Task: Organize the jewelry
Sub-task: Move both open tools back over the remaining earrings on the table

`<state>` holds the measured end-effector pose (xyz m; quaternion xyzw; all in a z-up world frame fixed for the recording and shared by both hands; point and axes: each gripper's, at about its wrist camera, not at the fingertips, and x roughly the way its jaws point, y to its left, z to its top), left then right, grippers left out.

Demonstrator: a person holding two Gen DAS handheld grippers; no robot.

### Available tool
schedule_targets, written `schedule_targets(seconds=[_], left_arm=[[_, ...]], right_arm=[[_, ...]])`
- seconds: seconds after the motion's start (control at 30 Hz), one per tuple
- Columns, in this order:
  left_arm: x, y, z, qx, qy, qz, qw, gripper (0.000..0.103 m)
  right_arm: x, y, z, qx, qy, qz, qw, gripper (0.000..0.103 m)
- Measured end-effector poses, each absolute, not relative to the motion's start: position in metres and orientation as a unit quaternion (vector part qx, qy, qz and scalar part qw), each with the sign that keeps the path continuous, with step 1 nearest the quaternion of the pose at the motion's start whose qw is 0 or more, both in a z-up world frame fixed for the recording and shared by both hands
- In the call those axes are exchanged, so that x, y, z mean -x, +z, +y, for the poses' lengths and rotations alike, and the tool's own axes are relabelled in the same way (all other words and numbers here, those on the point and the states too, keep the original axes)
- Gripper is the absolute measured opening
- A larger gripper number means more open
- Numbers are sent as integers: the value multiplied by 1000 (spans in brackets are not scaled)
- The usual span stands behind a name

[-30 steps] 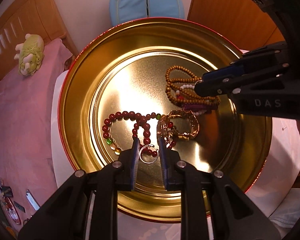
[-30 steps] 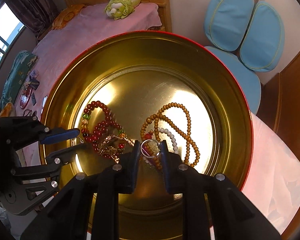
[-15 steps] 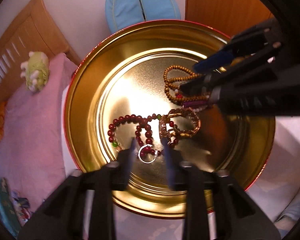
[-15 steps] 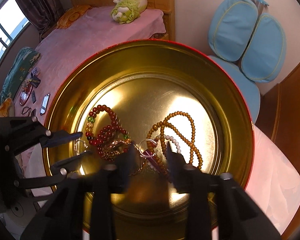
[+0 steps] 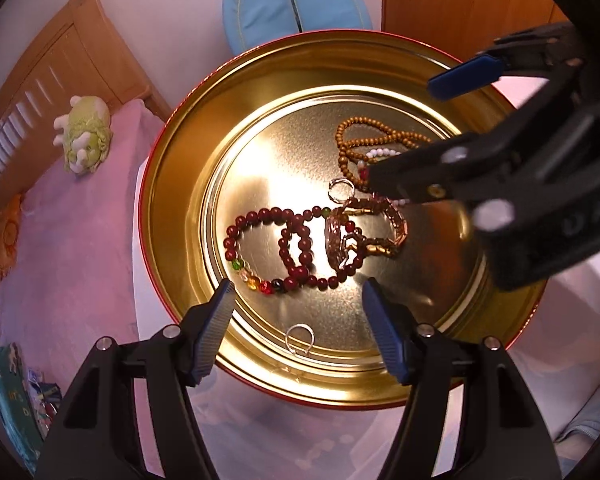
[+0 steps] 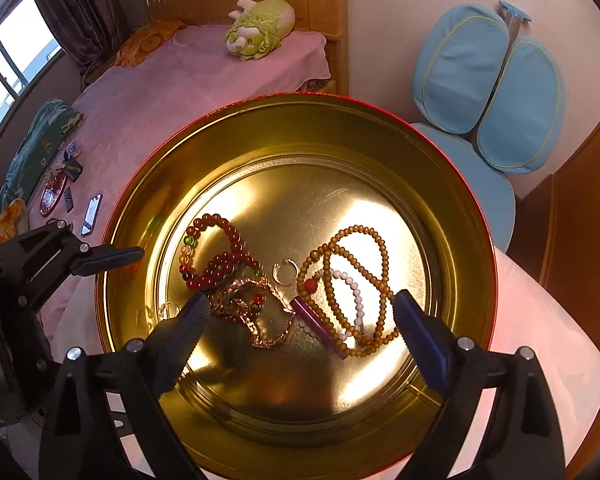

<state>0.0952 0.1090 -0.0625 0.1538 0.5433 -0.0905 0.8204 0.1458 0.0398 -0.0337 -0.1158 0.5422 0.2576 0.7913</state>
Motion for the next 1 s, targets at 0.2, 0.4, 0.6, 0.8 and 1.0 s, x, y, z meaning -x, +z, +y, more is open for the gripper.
schedule_targets(seconds=[0.2,0.4,0.6,0.8,1.0], left_arm=[[-86,-53,105,-142,-81,523,837,76],[-85,-50,103,-131,-84,522,839,77],[-82,-49,104,-125,-85,522,839,77],[-81,-47,109,-119,-84,523,840,77],[-79,-40,111,-102,-83,519,845,77]], right_arm=[[-133,-23,26,97,258,526,805,96],[-126,-17,21,103,250,518,812,96],[-123,-18,15,100,243,519,813,96],[-119,-15,14,98,242,515,816,96],[-108,-5,4,93,241,504,824,96]])
